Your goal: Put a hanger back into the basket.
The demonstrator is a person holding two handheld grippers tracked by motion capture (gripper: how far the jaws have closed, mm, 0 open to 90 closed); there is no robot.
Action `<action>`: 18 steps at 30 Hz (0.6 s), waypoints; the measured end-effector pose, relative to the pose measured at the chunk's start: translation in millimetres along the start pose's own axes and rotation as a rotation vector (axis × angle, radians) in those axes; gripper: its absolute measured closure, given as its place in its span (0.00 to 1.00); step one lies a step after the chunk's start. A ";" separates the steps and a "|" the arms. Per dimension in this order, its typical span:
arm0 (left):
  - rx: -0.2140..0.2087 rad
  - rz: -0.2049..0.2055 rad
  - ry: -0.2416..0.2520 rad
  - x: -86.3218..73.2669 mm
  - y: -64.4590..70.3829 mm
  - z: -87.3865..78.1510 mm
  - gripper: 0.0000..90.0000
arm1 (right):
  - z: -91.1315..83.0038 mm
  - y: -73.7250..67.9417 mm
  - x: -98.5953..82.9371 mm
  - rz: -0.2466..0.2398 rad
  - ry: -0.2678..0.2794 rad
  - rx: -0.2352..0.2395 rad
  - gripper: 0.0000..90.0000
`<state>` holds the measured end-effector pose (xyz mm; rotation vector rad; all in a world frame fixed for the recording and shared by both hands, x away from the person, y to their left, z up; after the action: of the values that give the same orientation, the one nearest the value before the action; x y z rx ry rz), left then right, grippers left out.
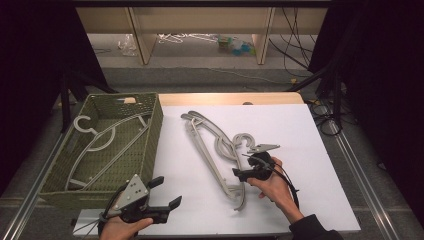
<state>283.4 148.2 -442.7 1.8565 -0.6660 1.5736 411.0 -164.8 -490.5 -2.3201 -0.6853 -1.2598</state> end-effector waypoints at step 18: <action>-0.035 0.011 -0.015 -0.1 5.4 0.1 0.21 | 27.4 6.6 2.8 0.036 -0.099 -0.026 0.75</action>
<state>279.6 144.4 -442.1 1.8438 -0.7077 1.5462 434.2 -153.9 -502.8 -2.4185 -0.6597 -1.1505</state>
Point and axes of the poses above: each handheld gripper's, and its own axes: z roughly forward along the jaws, x roughly out of its top, y roughly to its right, the point moved 3 cm from there along z, roughly forward along the jaws, and after that the axes turned 15 degrees about y, right-handed, at the moved point
